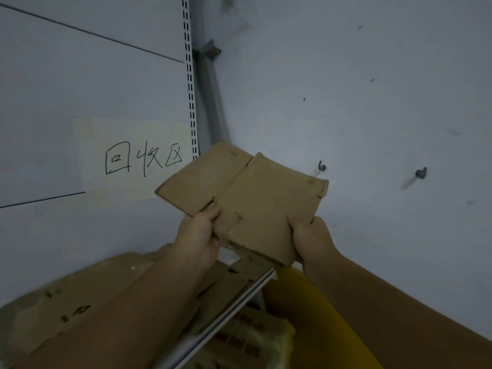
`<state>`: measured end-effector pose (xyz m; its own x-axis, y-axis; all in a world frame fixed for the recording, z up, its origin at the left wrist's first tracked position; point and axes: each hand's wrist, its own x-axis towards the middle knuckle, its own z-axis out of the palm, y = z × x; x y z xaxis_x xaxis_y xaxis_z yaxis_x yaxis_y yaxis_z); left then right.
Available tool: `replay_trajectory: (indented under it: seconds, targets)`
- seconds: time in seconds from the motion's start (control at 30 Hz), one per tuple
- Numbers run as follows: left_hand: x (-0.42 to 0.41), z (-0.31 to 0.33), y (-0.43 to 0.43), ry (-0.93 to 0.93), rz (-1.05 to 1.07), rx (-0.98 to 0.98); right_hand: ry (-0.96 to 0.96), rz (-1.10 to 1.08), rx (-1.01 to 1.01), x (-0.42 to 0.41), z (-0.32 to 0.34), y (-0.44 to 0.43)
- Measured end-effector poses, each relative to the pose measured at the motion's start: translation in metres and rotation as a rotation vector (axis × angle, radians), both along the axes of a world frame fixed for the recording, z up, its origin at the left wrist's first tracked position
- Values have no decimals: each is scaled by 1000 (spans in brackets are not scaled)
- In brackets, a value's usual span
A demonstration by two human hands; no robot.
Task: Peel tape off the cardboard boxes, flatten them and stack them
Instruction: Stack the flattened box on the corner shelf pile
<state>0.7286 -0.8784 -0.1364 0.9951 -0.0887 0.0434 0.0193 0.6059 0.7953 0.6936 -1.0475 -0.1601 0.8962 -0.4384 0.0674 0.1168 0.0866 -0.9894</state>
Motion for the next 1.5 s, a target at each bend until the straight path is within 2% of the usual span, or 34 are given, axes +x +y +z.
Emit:
replay_trajectory:
  seconds: [0.1, 0.2, 0.27, 0.37, 0.43, 0.53, 0.6, 0.67, 0.73, 0.83, 0.87, 0.93, 1.0, 1.07, 1.3, 1.4, 1.5]
  targets:
    - [28, 2, 6, 1, 144, 103, 31, 106, -18, 21, -3, -18]
    - [45, 1, 17, 65, 209, 225, -30, 182, 1, 50, 2, -48]
    - [49, -1, 21, 116, 225, 299, -20, 323, 15, 69, 5, -63]
    - [49, -1, 24, 183, 273, 412, 38, 577, -93, 98, 4, -68]
    - [49, 1, 27, 183, 376, 446, 29, 686, -134, 114, 0, -63]
    - [52, -1, 35, 164, 579, 451, -17, 690, -189, 133, -11, -48]
    - [51, -7, 41, 196, 760, 651, -13, 691, -262, 138, -25, -37]
    - [48, -14, 36, 193, 838, 1046, 3, 678, -350, 140, -43, -29]
    - [44, -24, 24, 145, 718, 1325, 15, 680, -446, 140, -59, -25]
    - [44, -50, 1, 88, 296, 1675, 69, 742, -543, 144, -77, -21]
    - [45, -61, -4, 87, 204, 1791, 40, 732, -630, 146, -80, -19]
    - [45, -74, -15, 114, 156, 2011, -147, 665, -958, 150, -89, -16]
    - [45, -83, -22, 125, 209, 2216, -369, 540, -1294, 153, -95, -14]
    - [45, -88, -27, 109, 280, 2278, -397, 447, -1422, 153, -95, -17]
    - [45, -98, -33, 116, 331, 2282, -306, 594, -1494, 159, -100, -21]
    - [46, -95, -36, 214, 278, 2284, -302, 618, -1479, 162, -101, -17]
    - [45, -82, -32, 197, 197, 2305, -274, 680, -1359, 161, -99, -17]
